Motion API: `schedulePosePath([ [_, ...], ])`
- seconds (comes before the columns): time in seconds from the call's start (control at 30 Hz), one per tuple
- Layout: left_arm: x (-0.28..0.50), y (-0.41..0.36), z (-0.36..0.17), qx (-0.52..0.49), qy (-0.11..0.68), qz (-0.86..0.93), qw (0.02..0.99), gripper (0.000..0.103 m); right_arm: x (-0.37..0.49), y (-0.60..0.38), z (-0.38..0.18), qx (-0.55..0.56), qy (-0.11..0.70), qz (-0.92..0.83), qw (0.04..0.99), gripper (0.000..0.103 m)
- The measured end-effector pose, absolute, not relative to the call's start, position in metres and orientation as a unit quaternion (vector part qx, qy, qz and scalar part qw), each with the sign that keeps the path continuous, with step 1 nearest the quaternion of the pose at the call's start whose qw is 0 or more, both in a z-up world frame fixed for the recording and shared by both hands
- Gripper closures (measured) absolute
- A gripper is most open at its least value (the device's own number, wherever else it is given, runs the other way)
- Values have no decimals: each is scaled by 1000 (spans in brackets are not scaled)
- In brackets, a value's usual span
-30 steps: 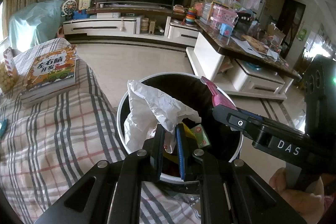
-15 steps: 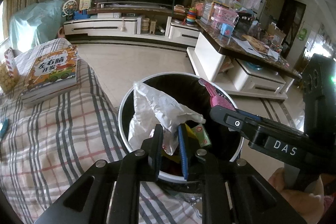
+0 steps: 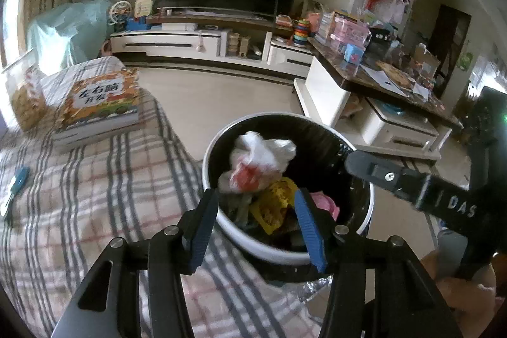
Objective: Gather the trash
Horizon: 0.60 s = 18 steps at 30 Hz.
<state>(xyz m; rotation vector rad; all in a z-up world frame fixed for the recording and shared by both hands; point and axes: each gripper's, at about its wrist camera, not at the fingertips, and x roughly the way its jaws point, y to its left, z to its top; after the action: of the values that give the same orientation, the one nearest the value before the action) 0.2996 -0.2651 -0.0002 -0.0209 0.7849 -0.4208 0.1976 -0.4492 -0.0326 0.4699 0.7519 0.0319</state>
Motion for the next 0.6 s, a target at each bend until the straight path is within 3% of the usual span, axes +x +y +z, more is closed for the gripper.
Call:
schedulePosePath([
  [0.17, 272, -243, 1, -32, 372, -194, 907, 43, 182, -443, -24, 230, 354, 16, 906, 15],
  [0.6, 168, -180, 5, -56, 327, -155, 931, 33, 113, -397, -18, 219, 323, 9, 921, 8],
])
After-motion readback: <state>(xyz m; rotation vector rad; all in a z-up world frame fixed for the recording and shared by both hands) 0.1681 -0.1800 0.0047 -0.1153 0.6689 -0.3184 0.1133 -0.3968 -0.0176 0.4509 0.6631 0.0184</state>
